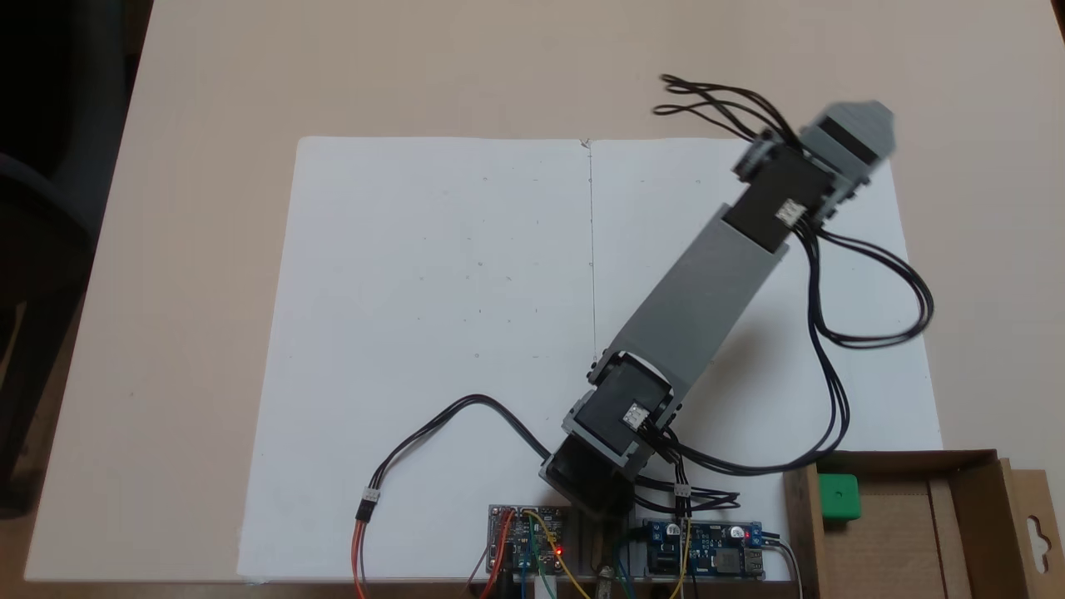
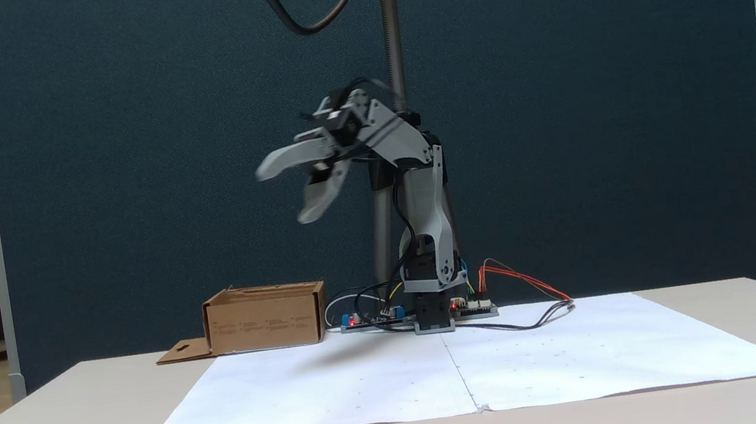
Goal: Grasp a green dice and put it in the bin.
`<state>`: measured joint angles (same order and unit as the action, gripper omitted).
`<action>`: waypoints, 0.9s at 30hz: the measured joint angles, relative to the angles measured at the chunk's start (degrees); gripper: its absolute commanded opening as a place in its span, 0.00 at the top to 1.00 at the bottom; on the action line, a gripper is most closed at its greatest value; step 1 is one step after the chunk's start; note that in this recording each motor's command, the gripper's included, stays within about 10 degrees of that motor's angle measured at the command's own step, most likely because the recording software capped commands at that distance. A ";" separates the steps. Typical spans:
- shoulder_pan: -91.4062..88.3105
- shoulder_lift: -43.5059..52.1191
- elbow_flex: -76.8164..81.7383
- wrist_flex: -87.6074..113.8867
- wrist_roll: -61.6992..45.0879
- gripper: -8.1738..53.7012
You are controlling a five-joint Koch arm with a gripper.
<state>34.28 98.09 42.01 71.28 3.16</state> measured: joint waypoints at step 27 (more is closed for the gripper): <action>-29.36 10.46 41.66 -27.33 0.09 0.17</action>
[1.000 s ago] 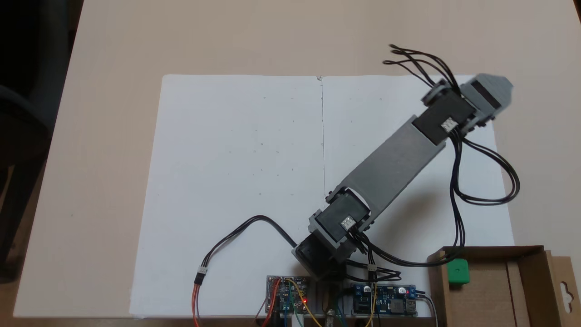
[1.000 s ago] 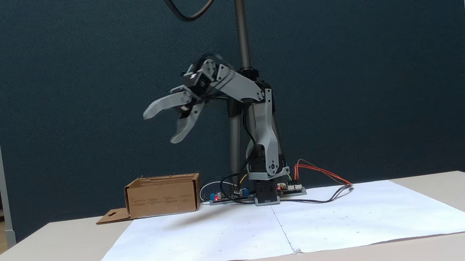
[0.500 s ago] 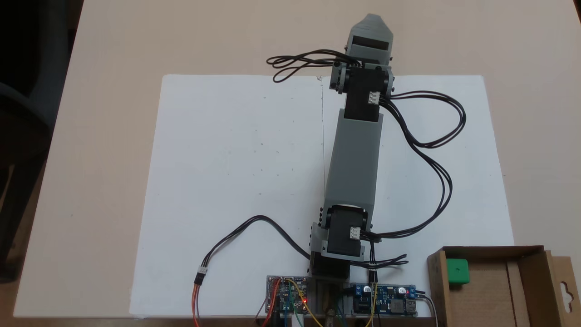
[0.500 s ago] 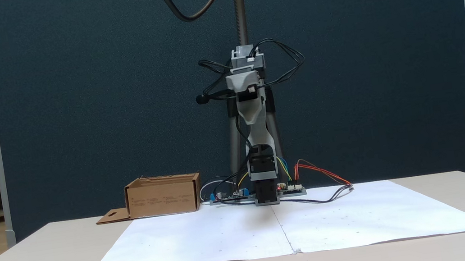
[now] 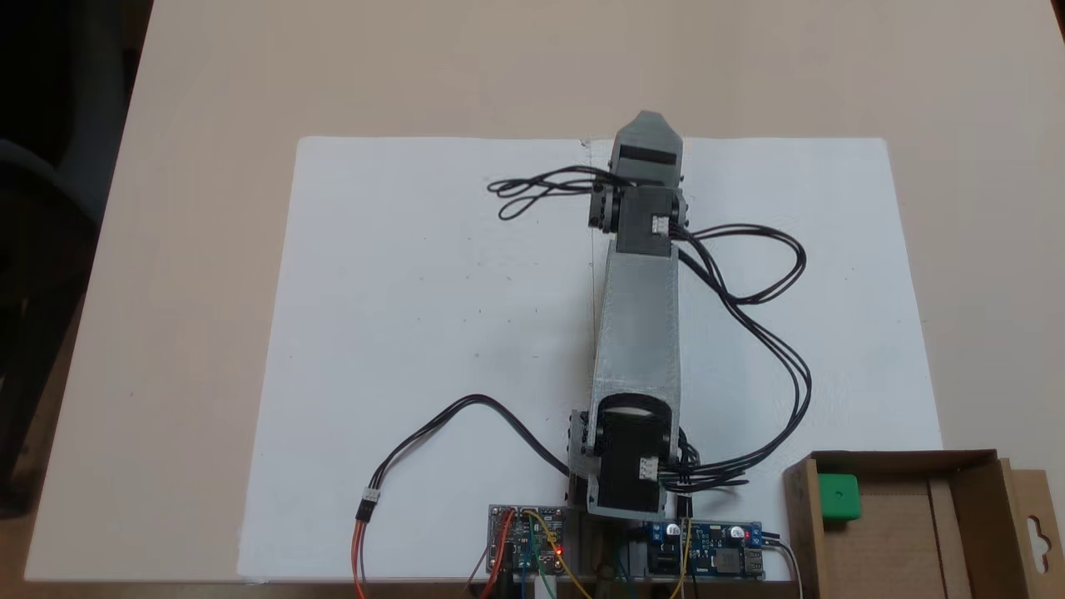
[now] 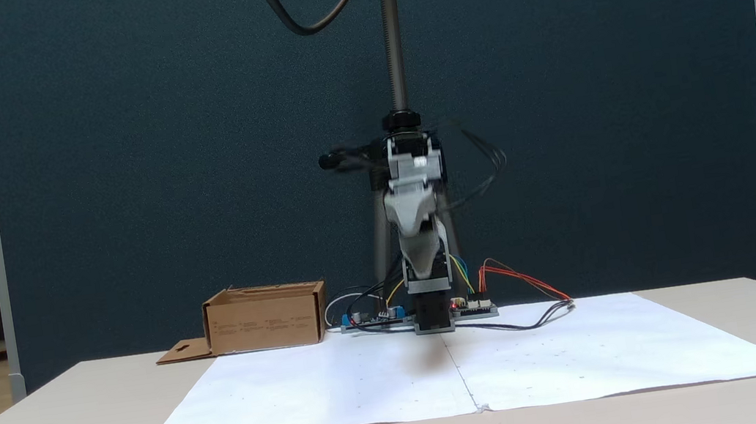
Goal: Grasp a green dice and put it in the bin.
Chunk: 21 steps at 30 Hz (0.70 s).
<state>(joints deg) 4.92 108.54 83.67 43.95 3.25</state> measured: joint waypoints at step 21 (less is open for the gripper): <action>-5.45 17.14 37.27 -40.96 -0.35 0.17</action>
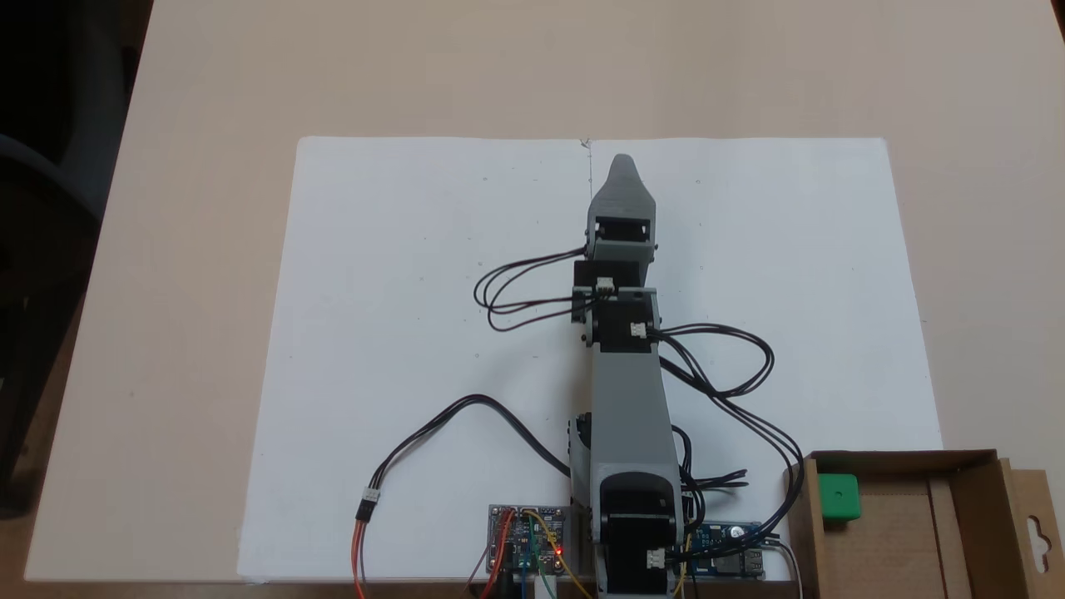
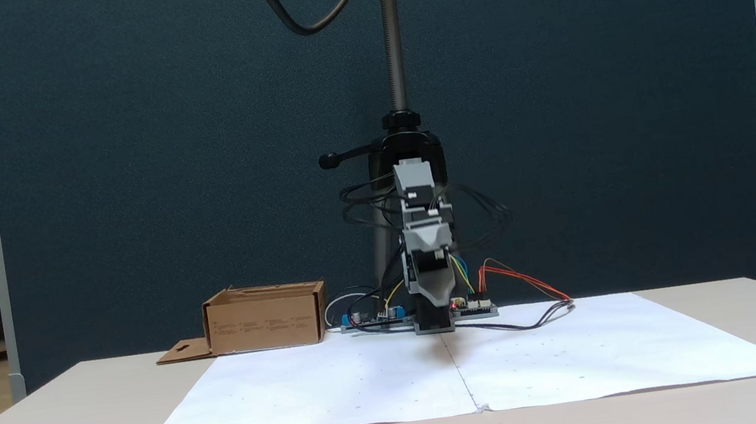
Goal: Grasp a green dice and put it in the bin.
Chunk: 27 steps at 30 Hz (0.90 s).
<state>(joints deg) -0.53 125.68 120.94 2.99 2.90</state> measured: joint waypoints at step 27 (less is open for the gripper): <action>0.35 3.60 31.03 -37.88 -2.90 0.17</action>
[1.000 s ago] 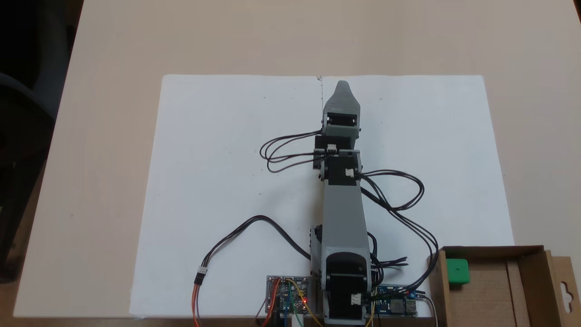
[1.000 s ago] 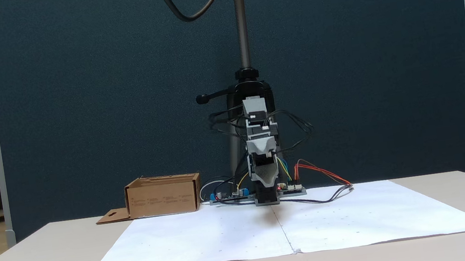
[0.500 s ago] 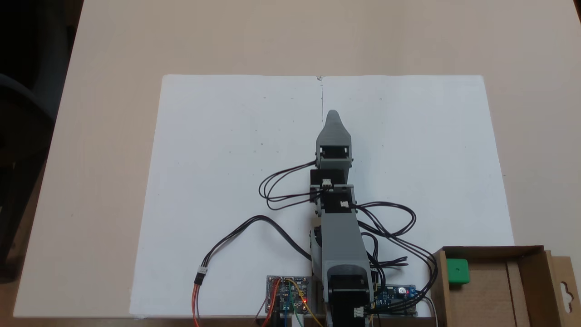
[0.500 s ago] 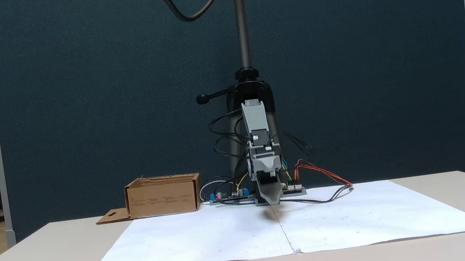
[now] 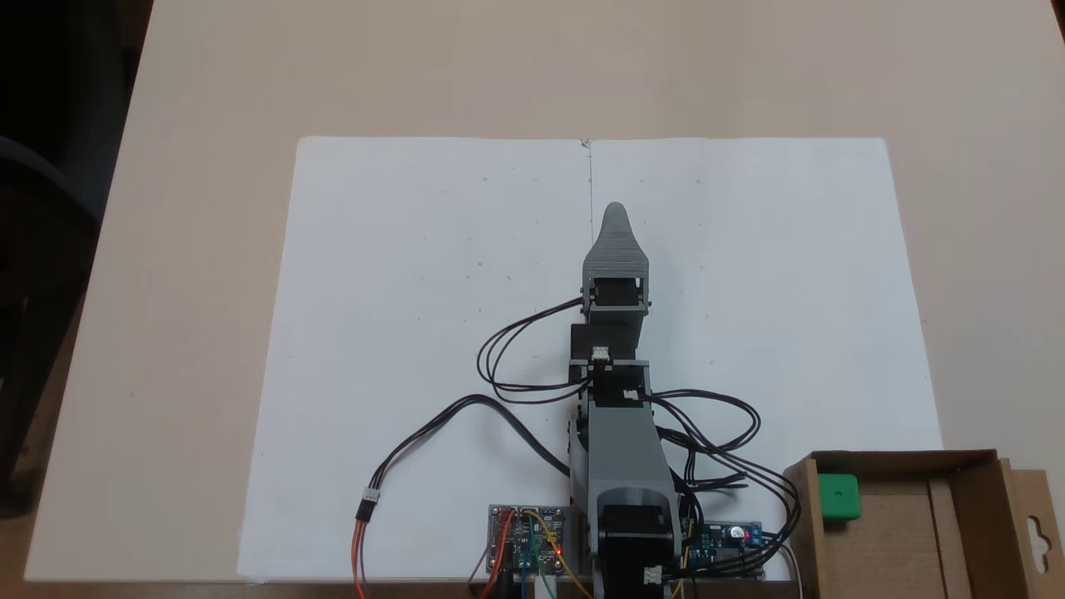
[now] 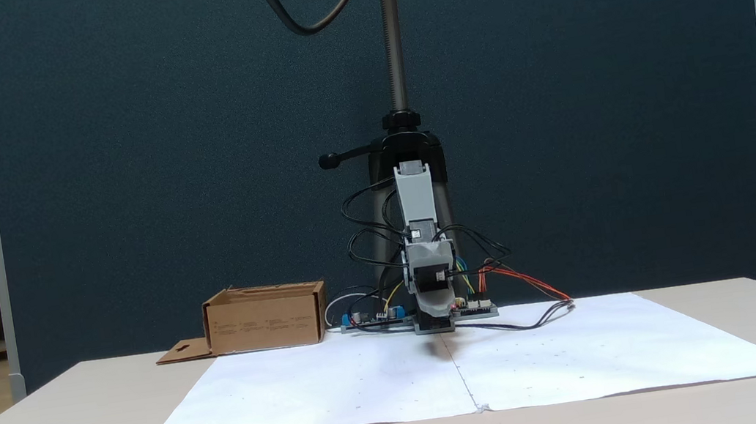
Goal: Grasp a green dice and put it in the bin.
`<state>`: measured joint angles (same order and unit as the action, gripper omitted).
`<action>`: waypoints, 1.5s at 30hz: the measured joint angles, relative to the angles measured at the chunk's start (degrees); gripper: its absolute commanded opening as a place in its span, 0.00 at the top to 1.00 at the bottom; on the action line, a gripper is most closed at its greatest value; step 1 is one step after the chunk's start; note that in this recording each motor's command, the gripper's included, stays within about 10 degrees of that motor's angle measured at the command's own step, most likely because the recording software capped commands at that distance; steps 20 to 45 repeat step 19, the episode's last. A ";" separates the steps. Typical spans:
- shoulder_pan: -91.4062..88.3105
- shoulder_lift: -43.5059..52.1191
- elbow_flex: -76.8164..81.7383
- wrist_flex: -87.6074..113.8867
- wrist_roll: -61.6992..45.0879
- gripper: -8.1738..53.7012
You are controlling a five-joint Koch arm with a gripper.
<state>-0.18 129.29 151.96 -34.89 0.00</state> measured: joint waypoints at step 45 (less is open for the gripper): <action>0.00 0.00 0.44 -13.89 -1.23 0.14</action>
